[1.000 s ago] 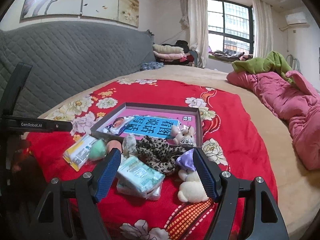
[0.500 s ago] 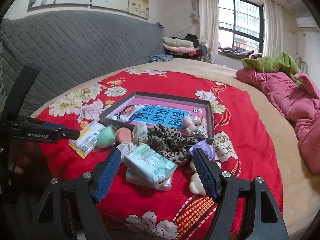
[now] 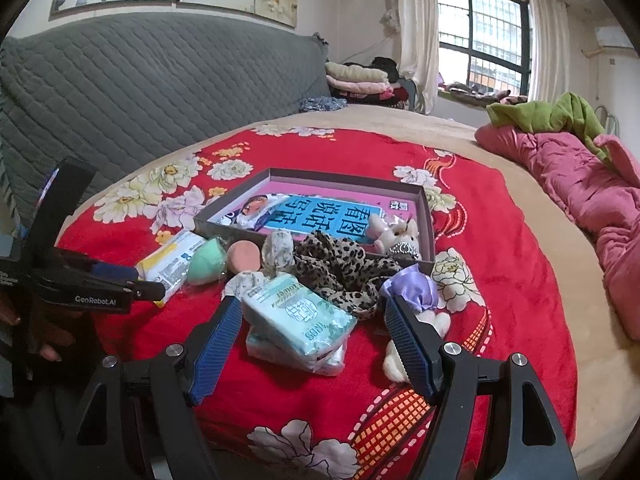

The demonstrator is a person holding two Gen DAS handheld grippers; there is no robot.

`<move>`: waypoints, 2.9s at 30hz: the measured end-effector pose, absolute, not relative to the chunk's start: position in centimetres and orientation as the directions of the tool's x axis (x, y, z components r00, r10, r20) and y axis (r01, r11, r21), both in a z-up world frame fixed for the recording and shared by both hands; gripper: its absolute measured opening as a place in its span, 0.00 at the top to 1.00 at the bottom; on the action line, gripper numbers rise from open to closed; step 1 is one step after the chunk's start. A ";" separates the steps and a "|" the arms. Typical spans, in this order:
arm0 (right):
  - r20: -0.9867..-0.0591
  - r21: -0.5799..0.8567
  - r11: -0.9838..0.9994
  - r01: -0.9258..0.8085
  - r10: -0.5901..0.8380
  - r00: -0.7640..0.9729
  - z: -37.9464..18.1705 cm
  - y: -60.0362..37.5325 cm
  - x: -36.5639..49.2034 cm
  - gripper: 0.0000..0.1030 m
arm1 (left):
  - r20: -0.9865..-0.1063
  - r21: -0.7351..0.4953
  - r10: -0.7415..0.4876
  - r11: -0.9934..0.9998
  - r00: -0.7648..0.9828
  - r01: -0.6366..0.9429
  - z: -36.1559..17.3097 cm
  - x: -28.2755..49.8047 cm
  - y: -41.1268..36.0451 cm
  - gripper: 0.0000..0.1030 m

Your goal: Organize soft objects

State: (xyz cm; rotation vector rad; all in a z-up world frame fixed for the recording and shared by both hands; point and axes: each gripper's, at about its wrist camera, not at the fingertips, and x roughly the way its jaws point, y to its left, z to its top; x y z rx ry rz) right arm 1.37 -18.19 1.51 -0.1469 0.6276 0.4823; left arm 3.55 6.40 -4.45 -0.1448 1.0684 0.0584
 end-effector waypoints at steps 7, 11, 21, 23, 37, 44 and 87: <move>-0.606 0.021 0.877 -0.480 0.393 0.692 1.0 -18.0 1.9 0.27 | -0.885 -0.060 0.018 0.986 0.466 -0.152 -5.3 4.5 6.6 0.48; -0.610 0.023 0.872 -0.488 0.400 0.684 0.6 -17.7 2.1 0.27 | -0.886 -0.039 0.040 0.987 0.462 -0.159 -5.8 5.1 6.8 0.44; -0.642 0.003 0.848 -0.530 0.408 0.649 -0.9 -17.1 3.6 0.27 | -0.886 -0.063 0.026 0.983 0.463 -0.175 -6.7 5.9 7.8 0.36; -0.654 0.005 0.841 -0.541 0.412 0.634 -1.4 -16.9 4.0 0.27 | -0.884 -0.078 0.015 0.981 0.467 -0.180 -6.8 6.0 8.1 0.32; -0.677 -0.003 0.824 -0.567 0.416 0.607 -3.3 -15.8 6.5 0.27 | -0.870 -0.126 -0.023 0.976 0.492 -0.179 -7.6 7.0 9.1 0.27; -0.665 -0.035 0.806 -0.591 0.422 0.616 -3.4 -15.4 6.4 0.43 | -0.863 -0.127 -0.019 0.975 0.505 -0.180 -7.6 7.4 9.2 0.28; -0.568 0.105 0.821 -0.561 0.513 0.644 -0.5 -18.3 6.1 0.56 | -0.772 -0.150 -0.033 0.980 0.634 -0.132 -2.2 4.9 7.5 0.40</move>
